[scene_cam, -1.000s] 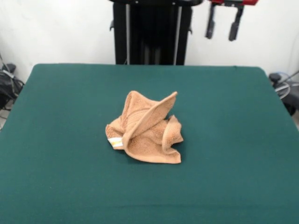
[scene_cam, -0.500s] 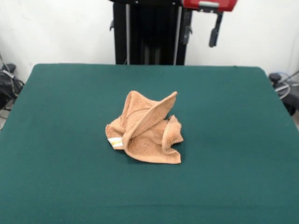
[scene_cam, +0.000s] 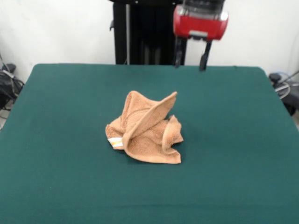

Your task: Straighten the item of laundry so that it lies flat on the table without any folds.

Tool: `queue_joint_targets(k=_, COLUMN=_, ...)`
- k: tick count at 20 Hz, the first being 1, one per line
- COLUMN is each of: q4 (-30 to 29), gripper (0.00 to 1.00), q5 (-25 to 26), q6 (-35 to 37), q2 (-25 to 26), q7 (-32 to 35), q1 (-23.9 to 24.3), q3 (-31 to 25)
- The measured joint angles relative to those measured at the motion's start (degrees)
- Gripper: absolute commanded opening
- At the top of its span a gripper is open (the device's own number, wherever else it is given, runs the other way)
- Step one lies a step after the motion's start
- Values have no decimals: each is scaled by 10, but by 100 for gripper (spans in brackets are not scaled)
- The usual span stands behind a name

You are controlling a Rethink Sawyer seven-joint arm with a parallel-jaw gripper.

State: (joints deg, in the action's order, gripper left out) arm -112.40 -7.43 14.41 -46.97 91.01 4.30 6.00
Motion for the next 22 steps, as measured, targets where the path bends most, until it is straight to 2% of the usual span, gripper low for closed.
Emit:
queue_joint_targets(k=5, q4=12, gripper=100, q5=-14, q6=-104, q2=72, q7=0, q1=9, q3=0)
queue_joint_targets(k=11, q4=28, gripper=100, q5=-34, q6=-124, q2=121, q7=0, q1=27, q3=-2)
queue_joint_targets(k=20, q4=46, gripper=100, q5=-45, q6=-124, q2=153, q7=0, q1=66, q3=-9)
queue_joint_targets(k=21, q4=51, gripper=0, q5=-45, q6=-124, q2=158, q7=0, q1=76, q3=-12)
queue_joint_targets(k=22, q4=52, gripper=0, q5=-45, q6=-124, q2=158, q7=0, q1=77, q3=-14)
